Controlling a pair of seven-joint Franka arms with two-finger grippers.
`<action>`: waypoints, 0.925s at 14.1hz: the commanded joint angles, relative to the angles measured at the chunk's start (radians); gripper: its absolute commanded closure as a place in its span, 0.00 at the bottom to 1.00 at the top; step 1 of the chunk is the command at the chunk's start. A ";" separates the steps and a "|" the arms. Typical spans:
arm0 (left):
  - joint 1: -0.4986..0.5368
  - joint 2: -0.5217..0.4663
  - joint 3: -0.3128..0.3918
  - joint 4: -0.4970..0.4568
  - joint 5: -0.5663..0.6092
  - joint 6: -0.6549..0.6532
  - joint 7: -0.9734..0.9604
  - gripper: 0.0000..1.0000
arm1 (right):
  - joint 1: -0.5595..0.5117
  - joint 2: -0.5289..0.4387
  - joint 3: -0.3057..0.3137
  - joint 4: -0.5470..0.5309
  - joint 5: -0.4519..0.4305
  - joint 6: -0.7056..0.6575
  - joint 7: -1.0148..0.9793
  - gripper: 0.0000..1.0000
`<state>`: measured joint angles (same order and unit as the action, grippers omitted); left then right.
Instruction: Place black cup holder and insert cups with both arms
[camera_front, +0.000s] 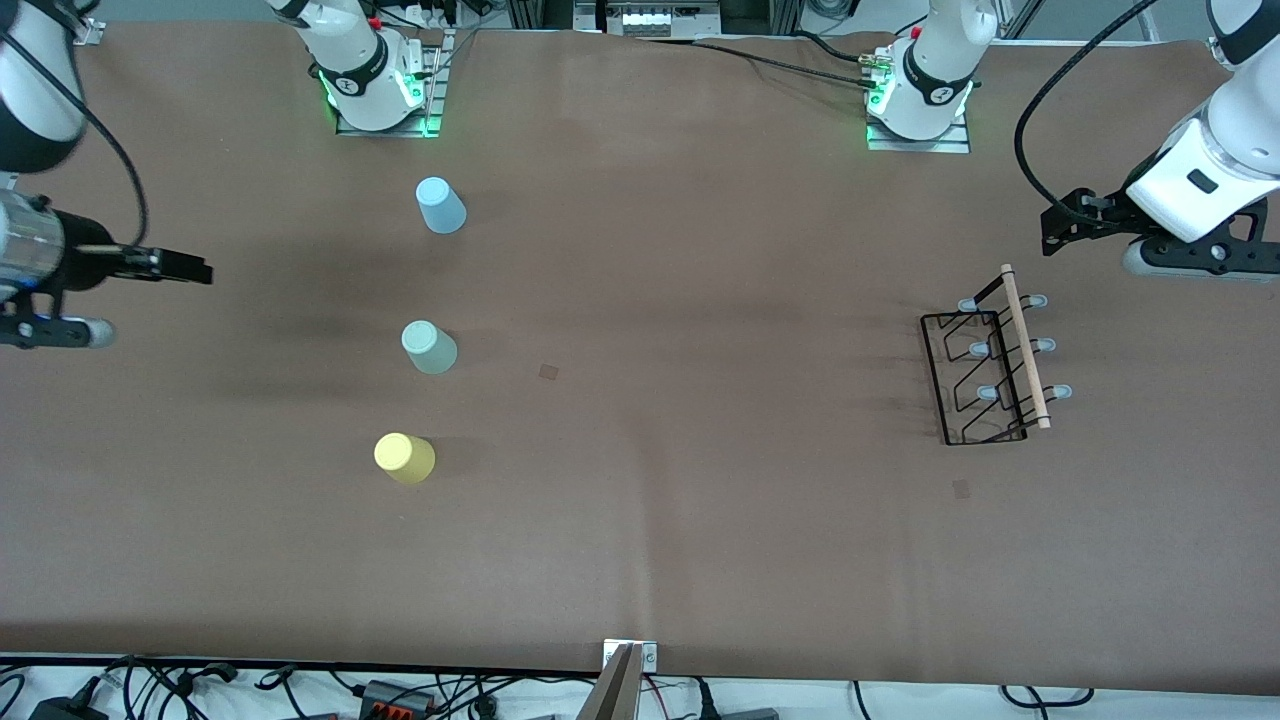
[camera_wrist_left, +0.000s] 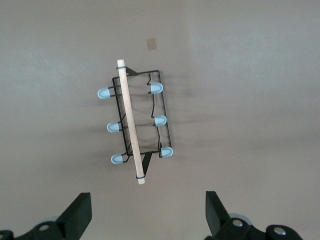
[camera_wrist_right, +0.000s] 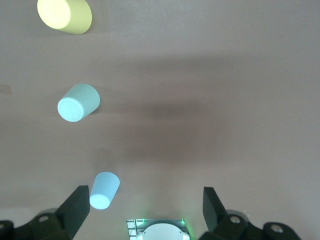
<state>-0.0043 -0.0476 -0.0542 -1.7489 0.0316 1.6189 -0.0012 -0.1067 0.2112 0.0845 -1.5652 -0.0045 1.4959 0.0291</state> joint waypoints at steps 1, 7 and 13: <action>0.004 0.052 -0.001 0.017 0.008 -0.039 0.007 0.00 | 0.012 -0.102 0.000 -0.233 0.014 0.215 -0.009 0.00; 0.013 0.248 -0.001 0.023 0.013 0.024 -0.011 0.00 | 0.145 -0.162 0.001 -0.557 0.017 0.639 0.133 0.00; 0.089 0.285 0.002 -0.044 0.021 0.261 -0.014 0.00 | 0.190 -0.161 0.001 -0.642 0.015 0.761 0.206 0.00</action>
<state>0.0529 0.2555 -0.0438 -1.7590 0.0354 1.8345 -0.0113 0.0732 0.0848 0.0925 -2.1725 -0.0010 2.2366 0.2183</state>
